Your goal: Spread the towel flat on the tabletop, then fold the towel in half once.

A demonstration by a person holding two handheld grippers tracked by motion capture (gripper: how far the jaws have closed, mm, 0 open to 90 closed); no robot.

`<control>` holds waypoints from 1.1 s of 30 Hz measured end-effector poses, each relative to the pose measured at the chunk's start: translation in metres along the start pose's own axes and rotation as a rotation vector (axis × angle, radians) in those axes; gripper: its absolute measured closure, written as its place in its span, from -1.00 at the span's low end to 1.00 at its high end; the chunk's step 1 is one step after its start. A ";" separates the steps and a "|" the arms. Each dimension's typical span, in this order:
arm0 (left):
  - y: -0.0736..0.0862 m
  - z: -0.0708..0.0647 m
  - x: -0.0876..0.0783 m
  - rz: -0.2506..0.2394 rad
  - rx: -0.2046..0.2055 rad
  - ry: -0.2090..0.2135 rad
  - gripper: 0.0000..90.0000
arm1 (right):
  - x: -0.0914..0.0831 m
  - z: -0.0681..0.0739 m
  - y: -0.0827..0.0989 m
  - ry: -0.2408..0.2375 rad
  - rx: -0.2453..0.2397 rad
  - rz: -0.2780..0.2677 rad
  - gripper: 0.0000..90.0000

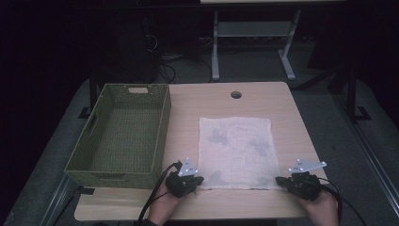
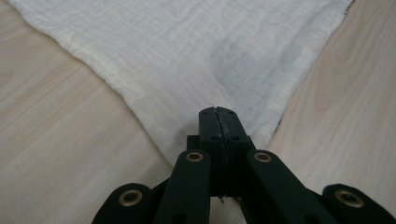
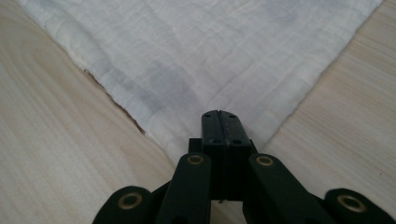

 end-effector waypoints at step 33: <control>-0.024 0.025 0.006 -0.058 -0.052 -0.070 0.65 | 0.002 -0.009 -0.032 -0.060 0.016 -0.109 0.83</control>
Point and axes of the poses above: each handheld gripper's, and its own axes: x roughly forward along the jaws, y roughly out of its underside, z roughly to its left, the point moved 3 cm from there along x, roughly forward along the jaws, and after that the axes turned 8 degrees about x, right-handed, at the moved point
